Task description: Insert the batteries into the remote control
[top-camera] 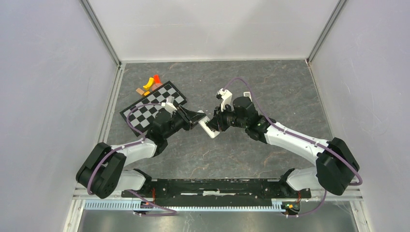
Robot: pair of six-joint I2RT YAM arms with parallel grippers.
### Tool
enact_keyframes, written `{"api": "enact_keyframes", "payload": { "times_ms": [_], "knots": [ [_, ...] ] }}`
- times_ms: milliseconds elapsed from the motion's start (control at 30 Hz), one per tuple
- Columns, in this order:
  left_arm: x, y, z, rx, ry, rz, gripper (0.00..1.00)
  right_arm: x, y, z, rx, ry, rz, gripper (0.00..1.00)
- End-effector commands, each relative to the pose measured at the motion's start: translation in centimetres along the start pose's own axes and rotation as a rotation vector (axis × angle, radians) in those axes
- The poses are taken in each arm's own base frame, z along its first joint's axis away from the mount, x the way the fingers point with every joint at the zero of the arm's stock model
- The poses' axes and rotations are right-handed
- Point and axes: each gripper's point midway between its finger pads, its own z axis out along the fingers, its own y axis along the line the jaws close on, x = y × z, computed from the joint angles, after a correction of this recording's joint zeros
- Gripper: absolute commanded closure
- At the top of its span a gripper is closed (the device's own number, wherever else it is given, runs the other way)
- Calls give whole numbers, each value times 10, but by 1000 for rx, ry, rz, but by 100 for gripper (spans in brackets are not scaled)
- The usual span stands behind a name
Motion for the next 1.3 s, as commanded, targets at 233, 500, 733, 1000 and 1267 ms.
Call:
{"api": "enact_keyframes", "payload": {
  "times_ms": [233, 500, 733, 1000, 1267],
  "knots": [
    [-16, -70, -17, 236, -42, -90, 98, -74, 27, -24, -6, -203, 38, 64],
    [-26, -90, -27, 285, -76, -145, 98, -120, 29, -57, 65, -349, 126, 64],
    [-34, -107, -37, 370, -94, -257, 98, -134, 48, -83, -27, -474, 140, 8],
    [-46, -122, -55, 411, -157, -332, 98, -137, 56, -103, -90, -591, 218, 3],
    [-53, -136, -67, 444, -197, -330, 98, -128, 58, -104, -188, -661, 374, 14]
  ]
}}
